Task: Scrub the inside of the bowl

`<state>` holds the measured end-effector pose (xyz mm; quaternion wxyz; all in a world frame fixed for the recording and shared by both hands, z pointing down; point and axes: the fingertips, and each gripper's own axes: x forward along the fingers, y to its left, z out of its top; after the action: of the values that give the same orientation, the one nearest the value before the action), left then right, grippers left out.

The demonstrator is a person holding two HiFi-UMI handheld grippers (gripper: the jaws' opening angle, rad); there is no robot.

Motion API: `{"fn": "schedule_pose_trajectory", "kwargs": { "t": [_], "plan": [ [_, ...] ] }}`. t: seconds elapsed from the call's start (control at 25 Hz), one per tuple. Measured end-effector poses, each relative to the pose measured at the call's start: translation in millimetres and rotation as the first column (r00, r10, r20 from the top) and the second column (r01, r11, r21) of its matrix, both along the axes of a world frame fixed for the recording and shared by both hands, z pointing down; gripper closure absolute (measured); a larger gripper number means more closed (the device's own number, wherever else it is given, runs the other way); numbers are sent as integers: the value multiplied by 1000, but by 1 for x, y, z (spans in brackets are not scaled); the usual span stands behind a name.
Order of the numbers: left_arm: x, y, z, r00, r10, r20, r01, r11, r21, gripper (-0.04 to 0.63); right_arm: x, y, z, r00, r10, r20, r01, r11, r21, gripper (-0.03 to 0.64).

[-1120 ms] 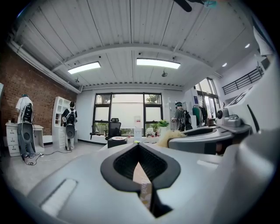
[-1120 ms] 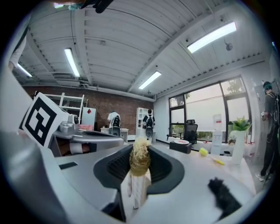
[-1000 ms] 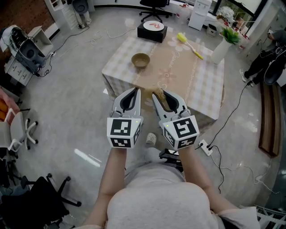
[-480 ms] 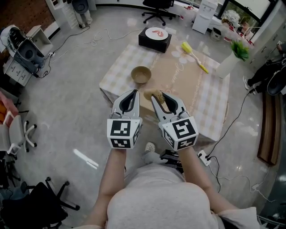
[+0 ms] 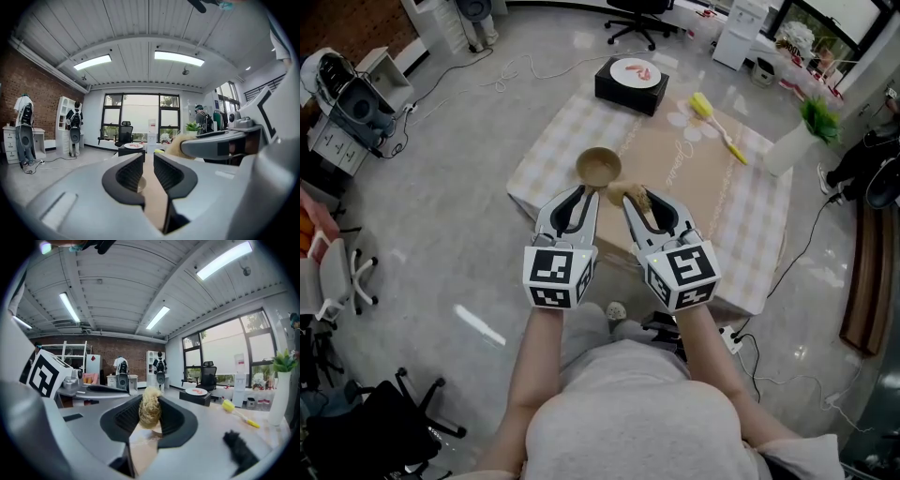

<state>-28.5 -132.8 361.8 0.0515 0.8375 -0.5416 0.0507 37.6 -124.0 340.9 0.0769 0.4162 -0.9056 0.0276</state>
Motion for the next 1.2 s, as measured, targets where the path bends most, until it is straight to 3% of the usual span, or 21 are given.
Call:
{"fn": "schedule_pose_trajectory", "kwargs": {
  "t": [0.32, 0.52, 0.76, 0.88, 1.2],
  "plan": [
    [0, -13, 23, 999, 48, 23, -46, 998, -53, 432, -1, -21, 9, 1000, 4, -7, -5, 1000, -23, 518],
    [2, -29, 35, 996, 85, 35, -82, 994, -72, 342, -2, -36, 15, 1000, 12, -14, -13, 999, -33, 518],
    [3, -46, 63, 987, 152, 57, -143, 980, -141, 261, -8, -58, 26, 999, 25, -22, -27, 998, -54, 518],
    [1, -53, 79, 984, 170, 46, -159, 971, -180, 246, -11, -67, 32, 999, 29, -27, -31, 998, -62, 518],
    [-6, -78, 110, 967, 234, 96, -207, 950, -233, 207, -13, -94, 49, 997, 63, -44, -67, 993, -94, 518]
  ]
}}
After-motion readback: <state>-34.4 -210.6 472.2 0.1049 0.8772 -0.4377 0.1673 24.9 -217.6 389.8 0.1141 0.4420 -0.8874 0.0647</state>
